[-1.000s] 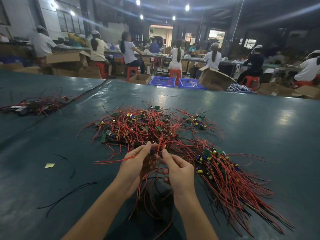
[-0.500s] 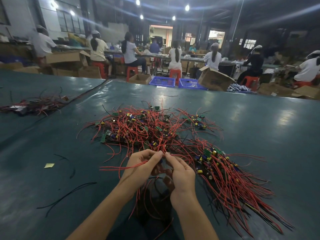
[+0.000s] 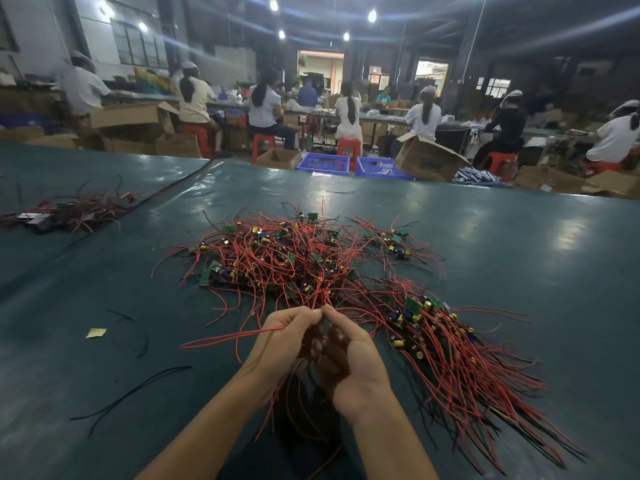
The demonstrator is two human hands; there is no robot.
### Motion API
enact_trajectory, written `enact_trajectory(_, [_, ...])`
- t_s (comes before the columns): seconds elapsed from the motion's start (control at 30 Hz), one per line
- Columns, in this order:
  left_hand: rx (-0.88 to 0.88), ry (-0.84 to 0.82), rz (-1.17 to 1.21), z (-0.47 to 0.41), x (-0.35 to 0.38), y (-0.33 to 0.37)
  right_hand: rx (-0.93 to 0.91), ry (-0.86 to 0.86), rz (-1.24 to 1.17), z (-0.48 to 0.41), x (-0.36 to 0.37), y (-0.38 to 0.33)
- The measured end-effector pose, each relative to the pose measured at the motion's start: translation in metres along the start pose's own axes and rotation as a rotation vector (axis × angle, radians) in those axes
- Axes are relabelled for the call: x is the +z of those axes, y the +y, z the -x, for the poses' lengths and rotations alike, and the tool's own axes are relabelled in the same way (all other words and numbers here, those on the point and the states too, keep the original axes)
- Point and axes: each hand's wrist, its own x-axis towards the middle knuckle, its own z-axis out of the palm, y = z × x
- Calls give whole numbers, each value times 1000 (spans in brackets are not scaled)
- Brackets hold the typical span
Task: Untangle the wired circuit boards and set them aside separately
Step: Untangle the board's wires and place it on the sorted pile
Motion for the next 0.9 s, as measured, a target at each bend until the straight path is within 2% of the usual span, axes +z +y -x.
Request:
enact_trajectory(0.07, [-25,57,7,0,3,-1,26,15,-43,-2,0,0])
enact_trajectory(0.17, [-33,104,30,1,3,-1,-32,104,-89,-6,-5,-5])
enact_trajectory(0.37, [29,47,-31,4,2,4,-187,221,-126,-13,-14,-19])
enact_trajectory(0.6, [46,-18,-73,3,-3,8,-515,362,-16,-11,-16,-22])
enact_trajectory(0.9, [97,-41,-22,4,-3,8,-693,336,142,-5,-11,-17])
